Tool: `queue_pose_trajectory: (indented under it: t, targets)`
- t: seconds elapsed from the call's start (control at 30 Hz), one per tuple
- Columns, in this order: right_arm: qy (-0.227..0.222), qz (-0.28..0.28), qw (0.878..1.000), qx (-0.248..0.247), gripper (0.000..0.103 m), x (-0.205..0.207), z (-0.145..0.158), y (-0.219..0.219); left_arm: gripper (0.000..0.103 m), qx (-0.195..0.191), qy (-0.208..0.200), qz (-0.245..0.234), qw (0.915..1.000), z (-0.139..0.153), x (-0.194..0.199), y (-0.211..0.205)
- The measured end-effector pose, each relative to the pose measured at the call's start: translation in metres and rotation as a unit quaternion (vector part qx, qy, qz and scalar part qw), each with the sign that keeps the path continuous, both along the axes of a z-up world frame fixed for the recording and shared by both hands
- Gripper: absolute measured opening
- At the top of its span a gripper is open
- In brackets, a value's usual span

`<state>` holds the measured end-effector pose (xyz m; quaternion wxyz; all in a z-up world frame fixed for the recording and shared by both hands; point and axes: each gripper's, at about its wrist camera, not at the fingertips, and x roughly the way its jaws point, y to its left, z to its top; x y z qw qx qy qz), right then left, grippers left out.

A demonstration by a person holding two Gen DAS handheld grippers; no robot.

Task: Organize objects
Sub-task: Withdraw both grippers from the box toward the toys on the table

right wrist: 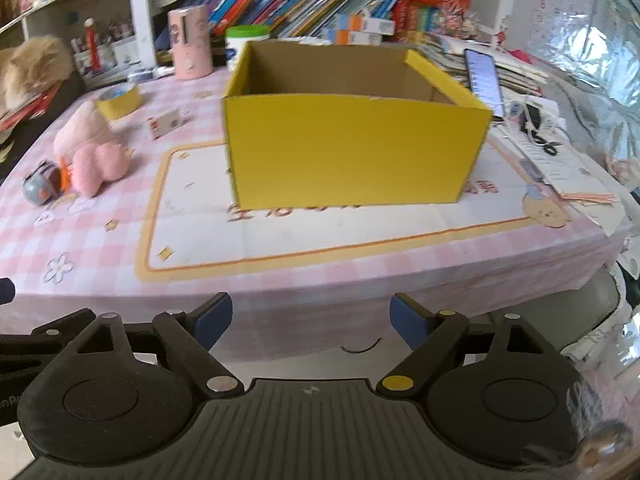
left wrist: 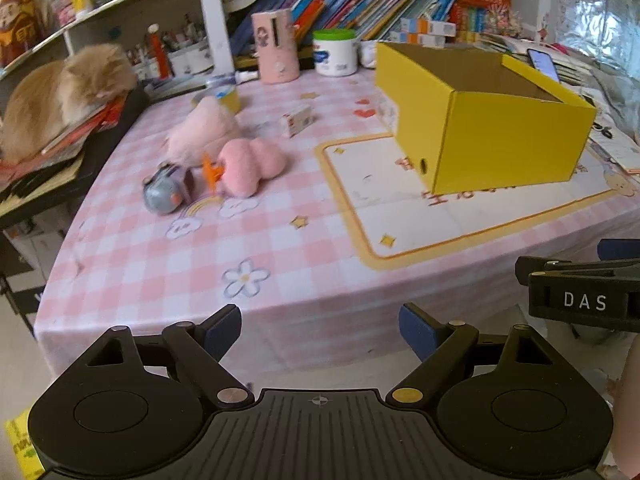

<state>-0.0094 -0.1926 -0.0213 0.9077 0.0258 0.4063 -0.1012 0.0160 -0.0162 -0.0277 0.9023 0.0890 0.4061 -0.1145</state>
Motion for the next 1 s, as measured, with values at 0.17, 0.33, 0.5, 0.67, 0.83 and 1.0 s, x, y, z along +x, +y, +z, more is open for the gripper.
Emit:
queue_pose_trajectory:
  t: [0.17, 0.33, 0.5, 0.67, 0.83, 1.0]
  targets:
    - [0.009, 0.023, 1.000, 0.009, 0.088, -0.001, -0.002, 0.018, 0.088, 0.000, 0.003, 0.019, 0.9998, 0.000, -0.005, 0.020]
    - [0.012, 0.050, 0.999, 0.014, 0.089, 0.000, -0.003, 0.037, 0.088, -0.001, 0.001, 0.038, 0.9993, 0.001, -0.009, 0.039]
    - [0.008, 0.078, 0.997, 0.014, 0.089, 0.002, 0.000, 0.058, 0.088, -0.004, -0.003, 0.058, 0.9983, 0.003, -0.011, 0.059]
    - [0.000, 0.098, 0.995, 0.012, 0.089, 0.004, 0.003, 0.077, 0.088, -0.007, -0.008, 0.076, 0.9971, 0.005, -0.012, 0.078]
    - [-0.005, 0.116, 0.993, 0.010, 0.089, 0.007, 0.007, 0.094, 0.088, -0.011, -0.010, 0.093, 0.9956, 0.006, -0.013, 0.095]
    - [-0.006, 0.133, 0.991, 0.006, 0.089, 0.011, 0.008, 0.108, 0.088, -0.018, -0.009, 0.104, 0.9944, 0.006, -0.011, 0.105]
